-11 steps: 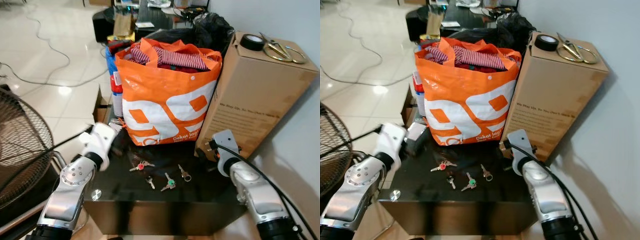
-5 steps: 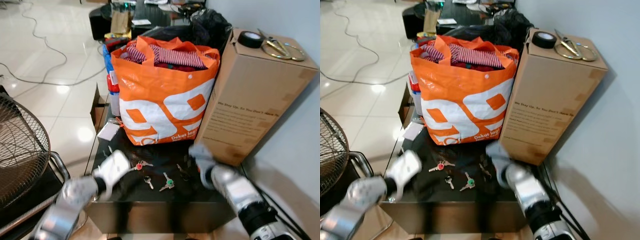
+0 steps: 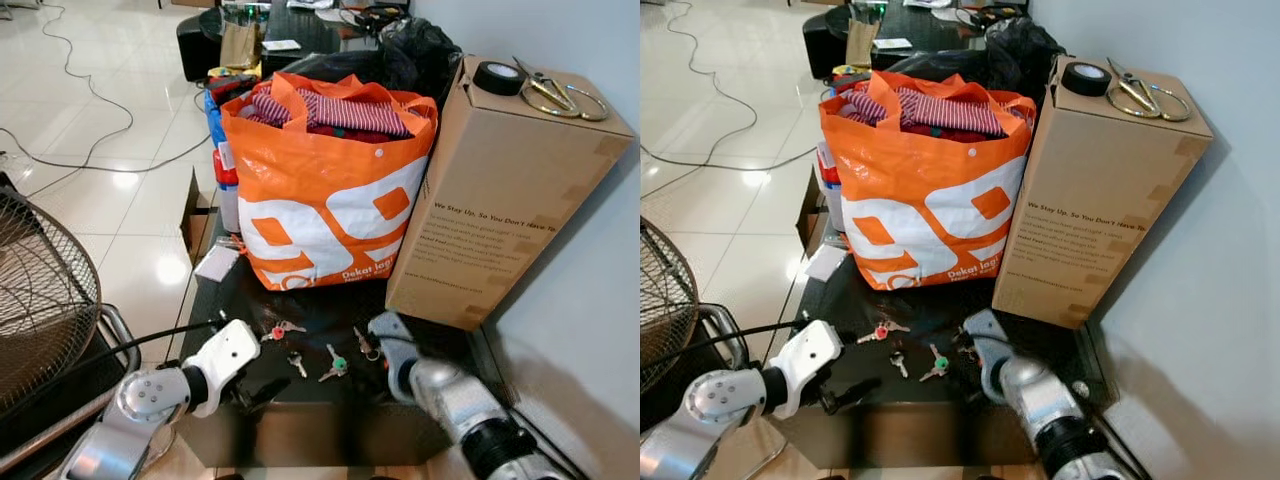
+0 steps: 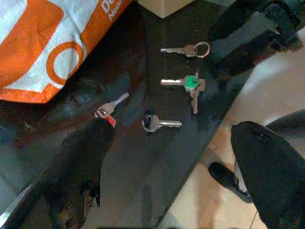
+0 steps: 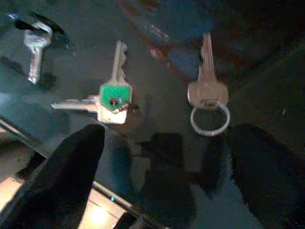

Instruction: Hang keys on a hook

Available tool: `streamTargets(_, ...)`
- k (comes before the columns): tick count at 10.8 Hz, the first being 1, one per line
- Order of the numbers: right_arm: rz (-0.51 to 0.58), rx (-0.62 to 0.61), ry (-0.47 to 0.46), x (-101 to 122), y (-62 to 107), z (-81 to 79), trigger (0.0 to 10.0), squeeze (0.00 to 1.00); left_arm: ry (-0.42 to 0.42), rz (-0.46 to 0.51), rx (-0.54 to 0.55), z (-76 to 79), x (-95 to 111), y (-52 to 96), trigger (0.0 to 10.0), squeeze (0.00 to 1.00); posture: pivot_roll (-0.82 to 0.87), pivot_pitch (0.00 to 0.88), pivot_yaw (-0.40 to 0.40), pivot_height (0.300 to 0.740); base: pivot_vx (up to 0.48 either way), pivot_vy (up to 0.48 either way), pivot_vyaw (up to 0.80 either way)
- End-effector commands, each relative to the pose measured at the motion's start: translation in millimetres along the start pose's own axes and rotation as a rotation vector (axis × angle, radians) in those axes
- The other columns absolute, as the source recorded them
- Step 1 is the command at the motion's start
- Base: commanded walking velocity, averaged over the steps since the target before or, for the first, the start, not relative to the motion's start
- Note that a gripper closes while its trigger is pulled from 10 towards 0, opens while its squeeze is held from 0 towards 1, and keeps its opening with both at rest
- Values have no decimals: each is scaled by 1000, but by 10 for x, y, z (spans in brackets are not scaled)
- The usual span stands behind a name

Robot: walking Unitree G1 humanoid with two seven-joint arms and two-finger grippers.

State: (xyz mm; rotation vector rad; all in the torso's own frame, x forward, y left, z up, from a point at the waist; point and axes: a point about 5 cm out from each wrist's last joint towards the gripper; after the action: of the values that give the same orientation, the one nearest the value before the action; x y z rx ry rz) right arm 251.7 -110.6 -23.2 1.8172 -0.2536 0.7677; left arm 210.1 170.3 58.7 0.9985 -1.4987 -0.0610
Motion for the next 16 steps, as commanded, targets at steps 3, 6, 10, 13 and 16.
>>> streamTargets(3,76,-141,-176,50,-34,137,6157,0,4,-8,-40,44,30,105,10000,0,-65,0,-62,740,0,0,0)
streamTargets(6,137,-145,-270,115,-51,159,7765,0,15,-16,-76,109,33,147,10000,0,-62,0,-63,740,0,0,0)
streamTargets(10,113,-165,-306,40,-111,108,235,0,26,-24,-93,111,38,169,10000,0,-45,0,-64,740,0,0,0)
streamTargets(13,98,-166,-337,-29,-138,68,0,0,25,-30,-103,122,52,185,10000,0,-42,0,-61,740,0,0,0)
streamTargets(16,102,-176,-355,-39,-135,91,0,0,28,-26,-104,137,67,176,10000,0,-42,0,-65,740,0,0,0)
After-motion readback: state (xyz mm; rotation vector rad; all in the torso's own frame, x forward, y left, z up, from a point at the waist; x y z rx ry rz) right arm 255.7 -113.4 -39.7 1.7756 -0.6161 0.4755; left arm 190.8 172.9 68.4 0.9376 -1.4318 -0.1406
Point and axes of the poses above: a point about 5 cm out from each wrist's last joint towards the gripper, its own y axis pointing back from the gripper into the wrist, its own x axis along the axis of the wrist's last joint, z = x × y, and after that the axes turned 7 degrees about -y, right-handed
